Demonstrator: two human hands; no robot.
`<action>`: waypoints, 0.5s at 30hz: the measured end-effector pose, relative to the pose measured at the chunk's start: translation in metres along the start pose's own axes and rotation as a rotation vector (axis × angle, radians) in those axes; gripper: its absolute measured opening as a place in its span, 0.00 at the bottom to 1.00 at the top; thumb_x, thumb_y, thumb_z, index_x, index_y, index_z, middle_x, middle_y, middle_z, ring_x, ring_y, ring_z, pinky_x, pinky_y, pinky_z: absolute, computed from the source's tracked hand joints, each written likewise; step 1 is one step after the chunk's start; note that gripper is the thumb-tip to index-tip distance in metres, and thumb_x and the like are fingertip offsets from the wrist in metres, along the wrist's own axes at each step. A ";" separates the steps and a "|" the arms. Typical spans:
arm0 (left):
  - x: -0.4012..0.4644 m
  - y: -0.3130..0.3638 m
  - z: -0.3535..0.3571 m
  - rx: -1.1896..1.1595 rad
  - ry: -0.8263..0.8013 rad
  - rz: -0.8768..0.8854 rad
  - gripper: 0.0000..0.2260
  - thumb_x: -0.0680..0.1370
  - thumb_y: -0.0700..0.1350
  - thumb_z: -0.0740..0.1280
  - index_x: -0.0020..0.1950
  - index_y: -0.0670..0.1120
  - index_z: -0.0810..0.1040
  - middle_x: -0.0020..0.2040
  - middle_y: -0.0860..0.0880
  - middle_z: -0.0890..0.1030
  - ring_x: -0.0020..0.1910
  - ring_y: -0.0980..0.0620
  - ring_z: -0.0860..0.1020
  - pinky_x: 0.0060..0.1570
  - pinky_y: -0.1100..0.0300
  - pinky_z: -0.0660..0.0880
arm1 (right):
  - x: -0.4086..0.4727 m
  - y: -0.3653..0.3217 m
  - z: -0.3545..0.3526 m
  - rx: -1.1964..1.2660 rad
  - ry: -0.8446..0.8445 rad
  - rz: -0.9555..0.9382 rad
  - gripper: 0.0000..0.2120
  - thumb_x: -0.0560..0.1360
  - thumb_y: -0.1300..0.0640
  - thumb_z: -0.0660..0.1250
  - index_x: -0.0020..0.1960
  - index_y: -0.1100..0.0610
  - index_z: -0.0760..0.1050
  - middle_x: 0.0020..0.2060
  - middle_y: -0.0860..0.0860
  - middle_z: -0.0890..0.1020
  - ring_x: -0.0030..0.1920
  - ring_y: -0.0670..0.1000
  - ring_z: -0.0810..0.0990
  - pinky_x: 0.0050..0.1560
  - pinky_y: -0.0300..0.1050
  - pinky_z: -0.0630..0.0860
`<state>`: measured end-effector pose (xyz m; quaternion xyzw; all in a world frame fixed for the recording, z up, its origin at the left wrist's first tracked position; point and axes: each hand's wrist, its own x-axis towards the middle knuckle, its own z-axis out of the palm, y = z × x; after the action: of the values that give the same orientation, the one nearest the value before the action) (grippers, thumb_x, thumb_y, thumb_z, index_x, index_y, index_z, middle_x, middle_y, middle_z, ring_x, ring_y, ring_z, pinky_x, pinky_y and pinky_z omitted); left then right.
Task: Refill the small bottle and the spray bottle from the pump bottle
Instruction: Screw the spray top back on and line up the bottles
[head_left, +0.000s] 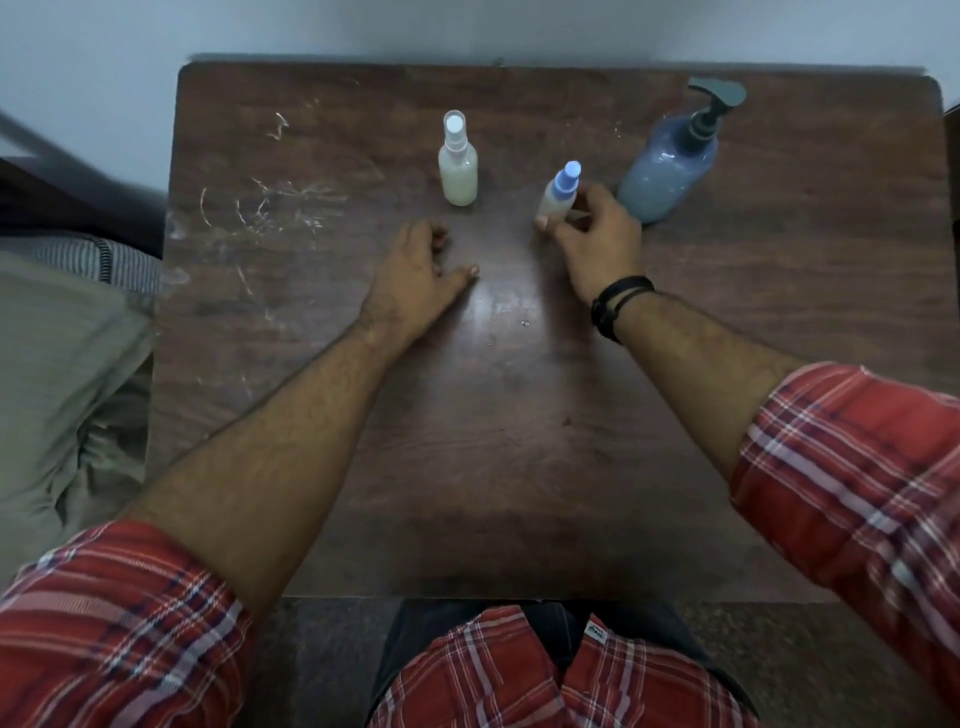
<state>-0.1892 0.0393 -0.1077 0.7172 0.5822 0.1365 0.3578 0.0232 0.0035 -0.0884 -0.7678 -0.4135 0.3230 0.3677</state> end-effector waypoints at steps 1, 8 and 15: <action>0.000 0.000 -0.001 0.011 -0.009 0.001 0.25 0.75 0.52 0.74 0.68 0.44 0.72 0.64 0.47 0.74 0.45 0.56 0.75 0.50 0.64 0.71 | 0.007 -0.001 0.002 -0.003 0.005 0.002 0.12 0.73 0.52 0.73 0.55 0.50 0.78 0.46 0.43 0.84 0.48 0.39 0.81 0.52 0.38 0.78; -0.002 0.002 -0.003 0.032 -0.005 0.008 0.26 0.75 0.53 0.74 0.69 0.44 0.72 0.64 0.48 0.75 0.47 0.56 0.75 0.54 0.61 0.74 | 0.036 -0.009 0.011 -0.041 -0.001 -0.009 0.11 0.74 0.51 0.72 0.54 0.51 0.75 0.47 0.43 0.82 0.50 0.43 0.81 0.53 0.42 0.77; -0.001 -0.002 -0.002 0.037 0.007 0.019 0.26 0.75 0.53 0.74 0.69 0.45 0.73 0.65 0.48 0.74 0.48 0.57 0.74 0.53 0.65 0.70 | 0.043 -0.010 0.018 -0.059 -0.001 0.005 0.18 0.74 0.50 0.72 0.61 0.53 0.76 0.53 0.46 0.84 0.53 0.45 0.81 0.57 0.45 0.78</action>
<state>-0.1921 0.0390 -0.1075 0.7289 0.5789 0.1316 0.3410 0.0239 0.0499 -0.0976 -0.7792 -0.4209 0.3119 0.3441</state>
